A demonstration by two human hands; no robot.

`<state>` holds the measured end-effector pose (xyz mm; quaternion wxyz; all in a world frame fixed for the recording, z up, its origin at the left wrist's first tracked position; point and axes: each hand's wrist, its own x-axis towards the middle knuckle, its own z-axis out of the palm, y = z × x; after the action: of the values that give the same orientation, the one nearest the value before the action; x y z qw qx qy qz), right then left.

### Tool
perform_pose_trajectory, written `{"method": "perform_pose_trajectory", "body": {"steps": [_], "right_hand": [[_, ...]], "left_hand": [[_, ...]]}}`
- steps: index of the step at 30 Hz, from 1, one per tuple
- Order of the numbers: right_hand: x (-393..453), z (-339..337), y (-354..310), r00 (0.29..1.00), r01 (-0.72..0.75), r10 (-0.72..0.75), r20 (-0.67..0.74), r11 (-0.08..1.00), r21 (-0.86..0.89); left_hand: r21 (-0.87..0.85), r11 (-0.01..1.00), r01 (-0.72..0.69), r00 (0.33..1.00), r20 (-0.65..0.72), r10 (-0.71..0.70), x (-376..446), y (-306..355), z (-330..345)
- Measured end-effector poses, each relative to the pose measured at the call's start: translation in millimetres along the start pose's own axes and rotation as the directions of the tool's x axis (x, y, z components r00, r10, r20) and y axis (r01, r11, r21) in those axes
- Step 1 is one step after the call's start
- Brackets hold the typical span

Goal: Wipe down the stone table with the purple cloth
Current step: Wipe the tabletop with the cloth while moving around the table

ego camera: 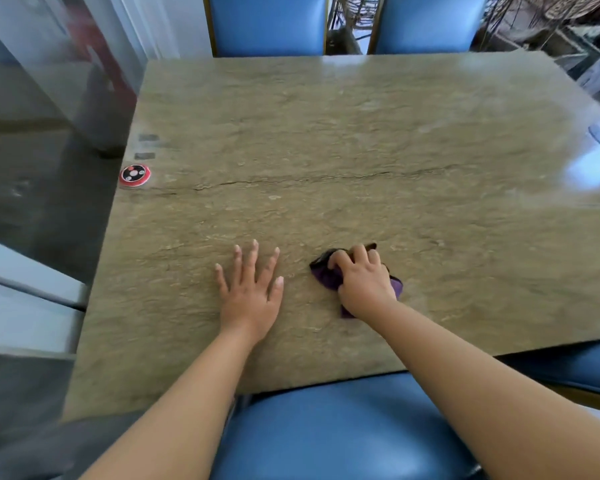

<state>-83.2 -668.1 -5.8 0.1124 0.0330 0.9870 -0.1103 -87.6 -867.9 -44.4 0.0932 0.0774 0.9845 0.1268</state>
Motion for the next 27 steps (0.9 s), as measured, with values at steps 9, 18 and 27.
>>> {"method": "perform_pose_trajectory", "body": {"steps": [9, 18, 27], "right_hand": [[21, -1, -41, 0.932, 0.188, -0.337, 0.135, 0.766, 0.615], [-1, -27, 102, 0.856, -0.504, 0.513, 0.062, 0.802, 0.319], [-19, -9, 138, 0.883, -0.469, 0.42, 0.209, 0.797, 0.379]], "left_hand": [[-0.538, 0.842, -0.051, 0.944, -0.302, -0.136, 6, -11, -4], [0.181, 0.923, -0.339, 0.941, 0.056, 0.335, 38, 36, 5], [0.211, 0.939, -0.272, 0.955, 0.18, 0.236, 113, 109, 4]]}}
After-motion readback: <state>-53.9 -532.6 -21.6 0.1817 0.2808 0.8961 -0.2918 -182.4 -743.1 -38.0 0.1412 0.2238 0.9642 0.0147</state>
